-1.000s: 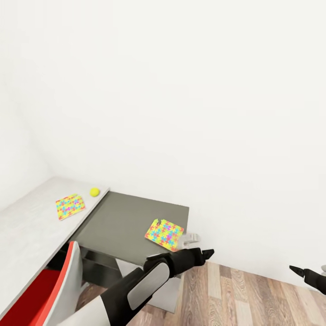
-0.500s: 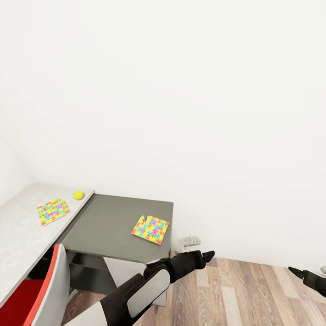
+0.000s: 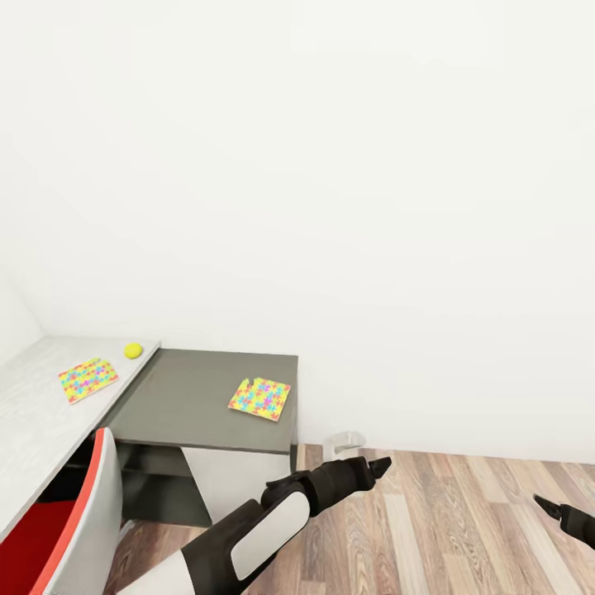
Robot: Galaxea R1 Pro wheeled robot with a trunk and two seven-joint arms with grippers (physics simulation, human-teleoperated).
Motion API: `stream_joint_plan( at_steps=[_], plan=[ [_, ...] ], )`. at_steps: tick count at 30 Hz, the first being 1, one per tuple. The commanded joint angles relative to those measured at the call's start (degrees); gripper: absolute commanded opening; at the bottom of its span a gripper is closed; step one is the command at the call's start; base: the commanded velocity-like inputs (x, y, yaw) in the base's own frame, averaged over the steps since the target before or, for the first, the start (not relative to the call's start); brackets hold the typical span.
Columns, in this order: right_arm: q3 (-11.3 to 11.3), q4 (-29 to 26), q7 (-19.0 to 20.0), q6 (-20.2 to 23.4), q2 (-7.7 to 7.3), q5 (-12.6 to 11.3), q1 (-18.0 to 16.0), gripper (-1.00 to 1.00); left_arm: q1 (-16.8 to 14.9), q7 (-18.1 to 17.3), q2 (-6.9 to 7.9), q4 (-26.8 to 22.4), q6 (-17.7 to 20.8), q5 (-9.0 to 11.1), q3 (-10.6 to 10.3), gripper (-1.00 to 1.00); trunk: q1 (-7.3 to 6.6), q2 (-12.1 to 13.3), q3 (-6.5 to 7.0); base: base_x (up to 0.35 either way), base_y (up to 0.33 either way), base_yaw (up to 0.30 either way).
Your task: Put all the toys in the child's room - the three board games (two on the bed and one on the table), the two jigsaw puzzles on the table, and the tennis ball on the table - inside the toy box on the table in the child's room.
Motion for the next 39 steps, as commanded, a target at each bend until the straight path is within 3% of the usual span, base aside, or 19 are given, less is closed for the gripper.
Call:
stream_joint_plan(
  at_steps=[1,5,20,21,24,29,35,39],
  plan=[
    [-0.18,0.55,0.49,-0.56,-0.01,-0.47,-0.05,1.00,-0.04,0.44,0.02,-0.11,0.06,0.54,-0.08,1.00,0.02,-0.12,-0.11,-0.069,0.000,-0.020],
    [-0.20,1.85,3.09,-3.35,-0.05,-0.46,-0.05,1.00,0.17,0.49,0.33,-0.11,0.03,0.77,0.35,1.00,0.02,-0.12,-0.10,-0.031,0.000,-0.009],
    [-0.16,2.59,4.42,-1.48,0.02,-0.60,-0.14,1.00,0.77,0.51,0.76,0.39,-0.06,0.47,0.81,1.00,0.02,-0.12,0.04,0.105,0.084,-0.181],
    [0.64,4.57,-4.83,2.94,0.90,0.07,-0.77,1.00,0.74,0.37,0.64,0.48,0.41,0.68,0.83,1.00,0.02,-0.12,0.06,0.006,0.005,-0.299],
    [1.51,5.04,-8.88,3.67,1.86,0.63,-0.97,1.00,0.70,0.40,0.64,0.66,0.65,0.89,0.89,1.00,0.02,-0.12,0.13,0.004,0.003,-0.298],
    [1.95,5.26,-10.73,4.06,2.33,0.85,-1.06,1.00,0.39,0.18,0.51,3.86,0.93,1.25,1.24,1.00,0.02,-0.12,0.32,0.001,0.001,-0.292],
    [2.21,5.72,-11.46,4.31,2.53,0.95,-1.08,1.00,0.10,-0.69,0.27,8.44,1.37,1.87,4.39,1.00,0.02,-0.12,0.59,0.000,0.000,-0.287],
    [2.24,5.72,-11.41,4.34,2.55,0.93,-1.04,1.00,0.08,-0.75,0.25,8.79,1.40,1.96,4.71,1.00,0.02,-0.12,0.78,0.000,0.000,-0.286]
  ],
)
